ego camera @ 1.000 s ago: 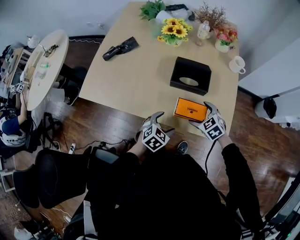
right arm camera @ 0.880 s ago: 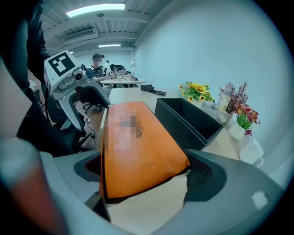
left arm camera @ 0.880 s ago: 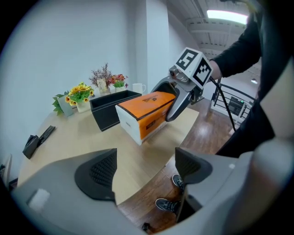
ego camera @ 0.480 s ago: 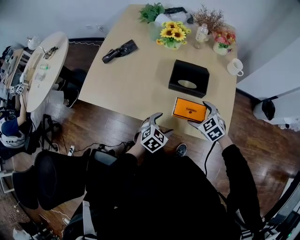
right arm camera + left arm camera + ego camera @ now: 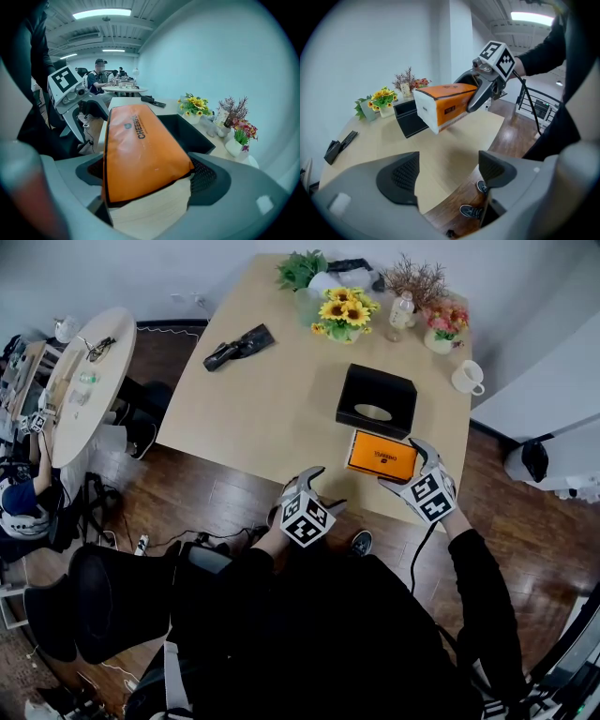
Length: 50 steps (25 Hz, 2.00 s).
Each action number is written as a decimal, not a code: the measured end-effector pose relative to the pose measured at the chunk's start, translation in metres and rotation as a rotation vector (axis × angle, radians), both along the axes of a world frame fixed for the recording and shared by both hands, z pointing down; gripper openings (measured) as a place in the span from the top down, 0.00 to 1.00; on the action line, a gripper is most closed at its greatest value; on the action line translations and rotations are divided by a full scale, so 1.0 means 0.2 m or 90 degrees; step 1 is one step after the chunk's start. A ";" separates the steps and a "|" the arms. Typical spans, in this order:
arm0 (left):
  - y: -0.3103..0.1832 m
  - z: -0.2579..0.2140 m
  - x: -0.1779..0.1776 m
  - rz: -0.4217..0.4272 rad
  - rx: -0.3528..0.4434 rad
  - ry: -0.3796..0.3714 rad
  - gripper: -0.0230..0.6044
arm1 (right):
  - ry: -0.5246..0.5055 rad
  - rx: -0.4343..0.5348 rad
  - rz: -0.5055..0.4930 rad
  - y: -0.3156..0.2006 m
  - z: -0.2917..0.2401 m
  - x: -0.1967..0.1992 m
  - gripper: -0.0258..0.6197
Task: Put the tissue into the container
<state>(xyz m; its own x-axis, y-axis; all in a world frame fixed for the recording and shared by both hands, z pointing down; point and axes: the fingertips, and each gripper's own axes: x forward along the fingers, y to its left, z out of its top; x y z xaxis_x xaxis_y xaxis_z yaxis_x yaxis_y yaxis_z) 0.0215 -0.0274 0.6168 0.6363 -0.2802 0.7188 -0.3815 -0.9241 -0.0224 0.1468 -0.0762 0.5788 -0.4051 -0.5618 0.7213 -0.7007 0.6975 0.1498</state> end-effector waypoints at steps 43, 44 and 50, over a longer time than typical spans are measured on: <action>-0.22 -0.21 -0.18 -0.117 0.036 0.095 0.44 | 0.012 0.078 0.002 -0.40 -0.44 0.07 0.17; -0.23 -0.21 -0.19 -0.120 0.037 0.095 0.44 | 0.011 0.078 0.003 -0.40 -0.44 0.07 0.17; -0.31 -0.23 -0.23 -0.130 0.049 0.094 0.44 | 0.011 0.077 0.005 -0.45 -0.44 0.07 0.17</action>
